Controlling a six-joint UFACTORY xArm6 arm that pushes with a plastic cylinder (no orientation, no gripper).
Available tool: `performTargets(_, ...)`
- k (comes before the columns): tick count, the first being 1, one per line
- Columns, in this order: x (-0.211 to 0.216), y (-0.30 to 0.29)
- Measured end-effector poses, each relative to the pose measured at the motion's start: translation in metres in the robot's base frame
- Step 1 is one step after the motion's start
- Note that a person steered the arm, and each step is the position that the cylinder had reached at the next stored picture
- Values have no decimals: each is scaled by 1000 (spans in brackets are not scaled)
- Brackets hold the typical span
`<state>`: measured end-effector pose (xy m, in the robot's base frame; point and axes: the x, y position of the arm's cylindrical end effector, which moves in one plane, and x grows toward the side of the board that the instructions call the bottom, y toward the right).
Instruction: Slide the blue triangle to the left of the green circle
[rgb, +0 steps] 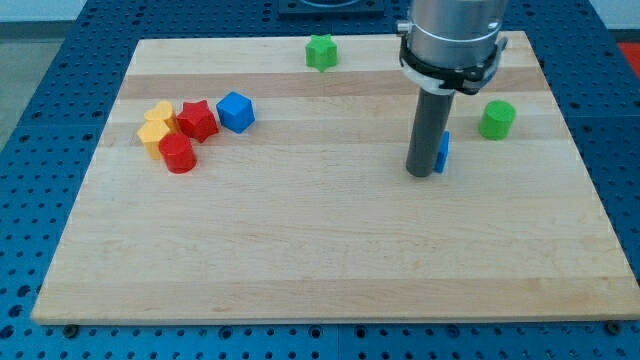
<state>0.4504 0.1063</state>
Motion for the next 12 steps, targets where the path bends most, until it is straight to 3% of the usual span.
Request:
performTargets(2, 0, 16)
performTargets(6, -17, -8)
performTargets(11, -14, 69)
performTargets(12, 5, 20)
